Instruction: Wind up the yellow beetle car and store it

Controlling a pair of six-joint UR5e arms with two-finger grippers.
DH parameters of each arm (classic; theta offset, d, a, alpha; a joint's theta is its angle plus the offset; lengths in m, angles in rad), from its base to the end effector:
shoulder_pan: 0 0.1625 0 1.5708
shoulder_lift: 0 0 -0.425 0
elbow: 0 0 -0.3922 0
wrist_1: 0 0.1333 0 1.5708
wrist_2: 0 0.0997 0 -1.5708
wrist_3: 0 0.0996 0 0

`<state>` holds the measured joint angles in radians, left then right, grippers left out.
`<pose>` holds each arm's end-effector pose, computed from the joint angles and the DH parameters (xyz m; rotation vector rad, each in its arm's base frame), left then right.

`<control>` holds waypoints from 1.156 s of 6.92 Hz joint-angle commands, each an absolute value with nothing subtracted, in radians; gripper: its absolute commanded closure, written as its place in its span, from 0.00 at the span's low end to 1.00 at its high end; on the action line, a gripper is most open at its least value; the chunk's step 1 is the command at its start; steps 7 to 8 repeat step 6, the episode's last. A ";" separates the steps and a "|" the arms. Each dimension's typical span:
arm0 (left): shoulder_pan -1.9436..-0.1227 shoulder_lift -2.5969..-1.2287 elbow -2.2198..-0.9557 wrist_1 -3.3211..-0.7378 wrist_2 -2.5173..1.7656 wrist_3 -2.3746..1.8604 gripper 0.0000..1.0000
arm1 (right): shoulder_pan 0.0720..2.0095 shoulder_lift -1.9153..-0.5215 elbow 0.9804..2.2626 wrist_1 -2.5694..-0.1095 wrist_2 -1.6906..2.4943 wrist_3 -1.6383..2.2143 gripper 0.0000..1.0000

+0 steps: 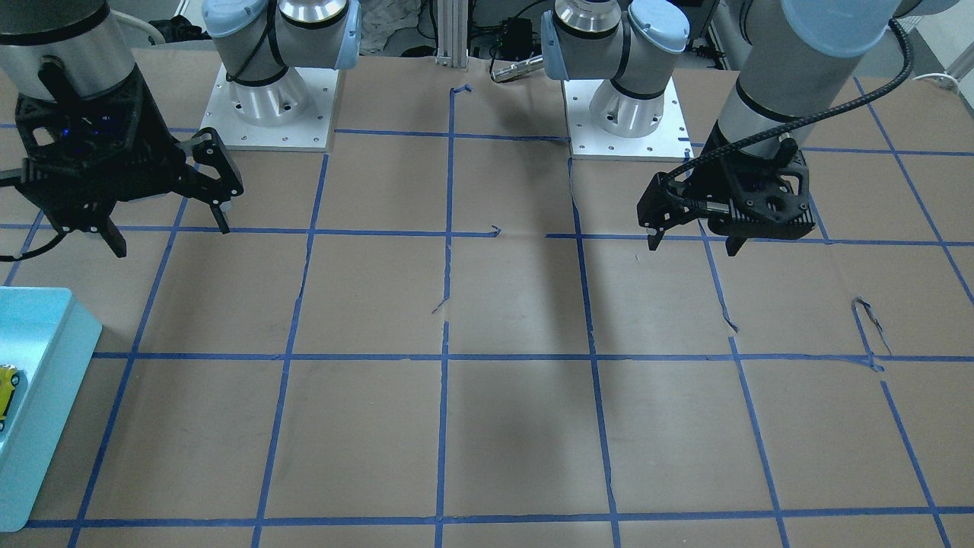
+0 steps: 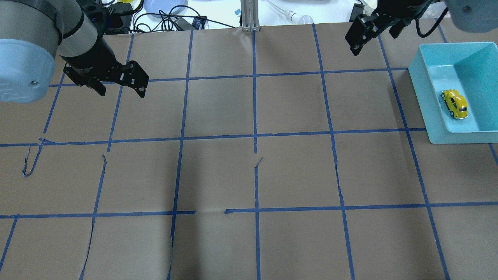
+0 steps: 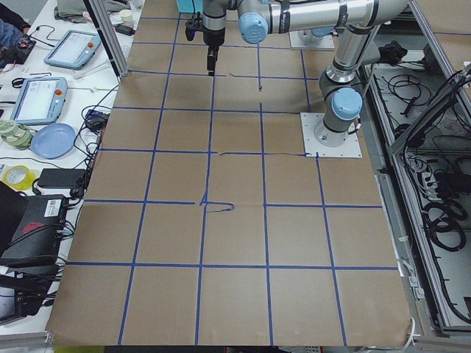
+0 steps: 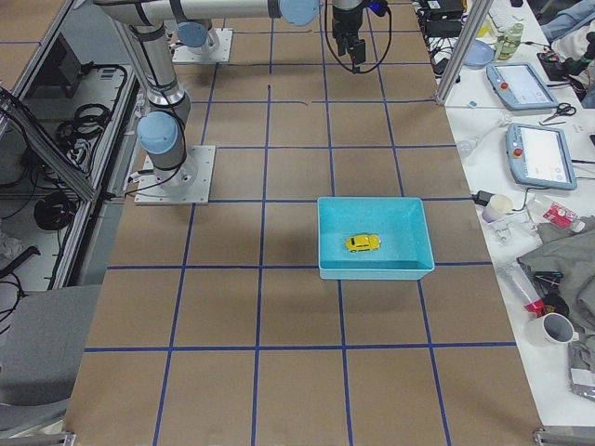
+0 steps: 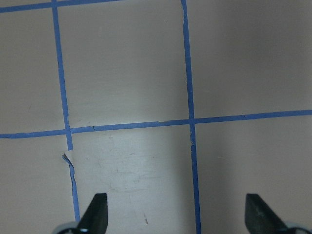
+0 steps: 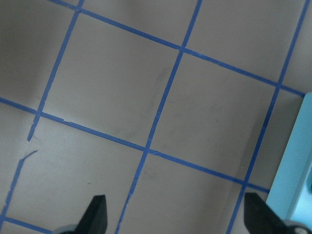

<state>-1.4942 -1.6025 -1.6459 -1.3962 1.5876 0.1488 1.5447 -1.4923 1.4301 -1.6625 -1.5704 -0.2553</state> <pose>-0.0922 -0.5182 0.4529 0.1116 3.1136 -0.1020 0.1192 -0.5419 0.5274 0.3558 -3.0909 0.2376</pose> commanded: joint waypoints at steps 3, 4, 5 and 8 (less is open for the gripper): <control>-1.494 -1.605 -1.646 -1.393 1.588 0.149 0.00 | 1.545 -1.503 1.437 -1.612 -1.571 0.164 0.00; -1.494 -1.606 -1.647 -1.394 1.588 0.150 0.00 | 1.545 -1.503 1.439 -1.612 -1.560 0.161 0.00; -1.493 -1.608 -1.644 -1.393 1.586 0.150 0.00 | 1.545 -1.503 1.440 -1.611 -1.557 0.161 0.00; -1.493 -1.608 -1.646 -1.394 1.586 0.150 0.00 | 1.543 -1.503 1.442 -1.612 -1.548 0.160 0.00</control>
